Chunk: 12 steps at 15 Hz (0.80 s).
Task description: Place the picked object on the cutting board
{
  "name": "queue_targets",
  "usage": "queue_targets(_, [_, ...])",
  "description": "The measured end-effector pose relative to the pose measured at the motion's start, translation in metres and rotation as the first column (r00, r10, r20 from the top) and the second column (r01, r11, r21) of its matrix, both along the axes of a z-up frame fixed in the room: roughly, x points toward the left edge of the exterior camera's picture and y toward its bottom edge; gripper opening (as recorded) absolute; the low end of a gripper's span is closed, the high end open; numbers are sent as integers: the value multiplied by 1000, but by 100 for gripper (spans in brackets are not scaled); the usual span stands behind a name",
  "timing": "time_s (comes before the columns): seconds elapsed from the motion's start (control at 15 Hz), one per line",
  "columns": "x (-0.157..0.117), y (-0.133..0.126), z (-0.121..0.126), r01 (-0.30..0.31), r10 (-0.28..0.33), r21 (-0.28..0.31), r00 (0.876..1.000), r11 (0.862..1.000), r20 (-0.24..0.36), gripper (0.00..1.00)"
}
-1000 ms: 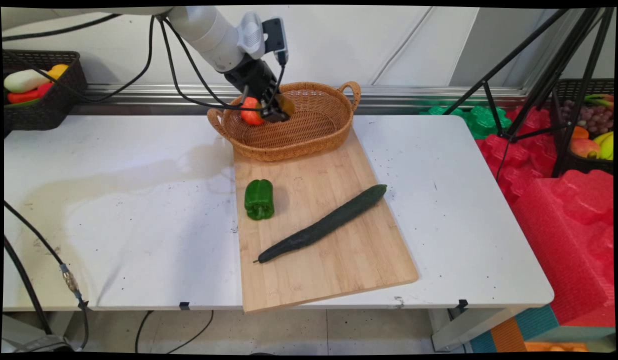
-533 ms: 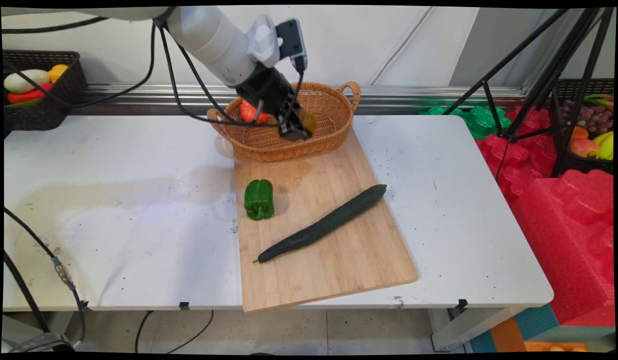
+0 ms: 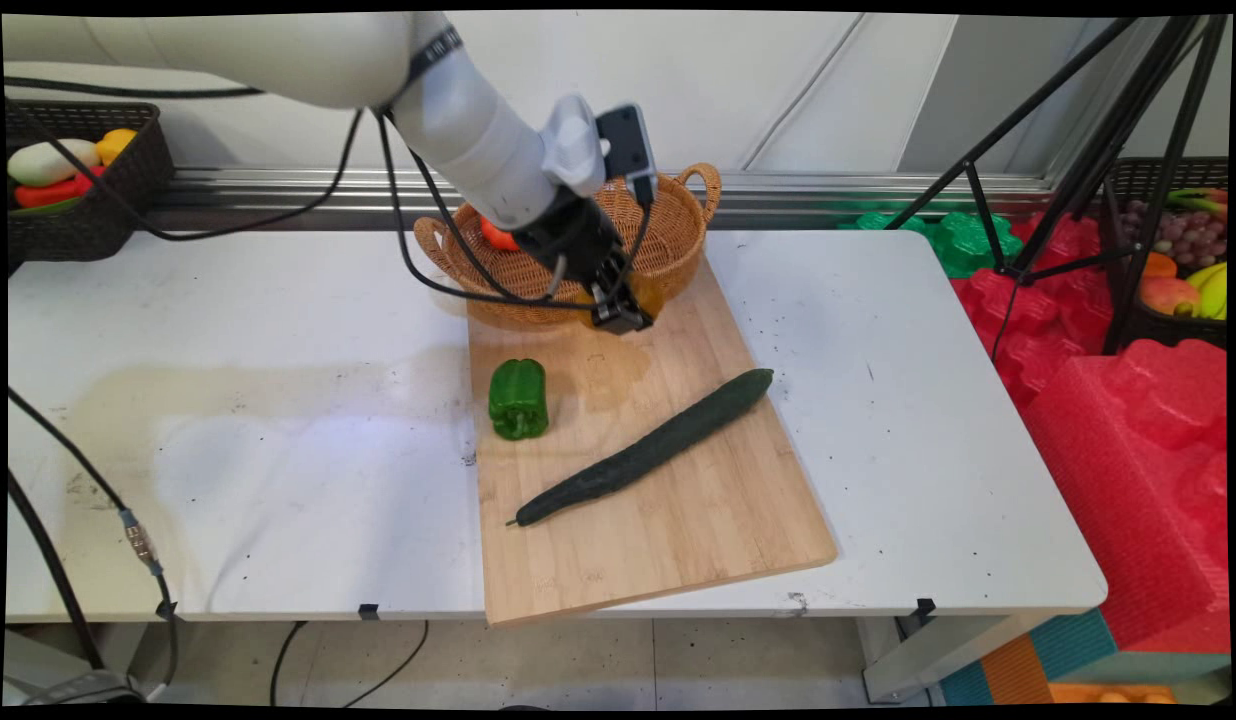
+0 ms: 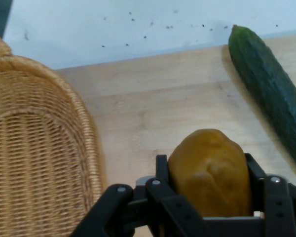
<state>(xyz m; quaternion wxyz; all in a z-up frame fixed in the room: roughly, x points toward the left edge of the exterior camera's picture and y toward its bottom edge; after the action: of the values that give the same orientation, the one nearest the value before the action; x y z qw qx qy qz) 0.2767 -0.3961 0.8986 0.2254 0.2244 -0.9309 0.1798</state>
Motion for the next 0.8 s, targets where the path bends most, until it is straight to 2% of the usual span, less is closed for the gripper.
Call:
queue_targets(0.2, [-7,-11,-26,8,-8,29,1000,1000,6,0])
queue_targets(0.8, [-18,-35,-75,16,-16,81,1000,997,1,0])
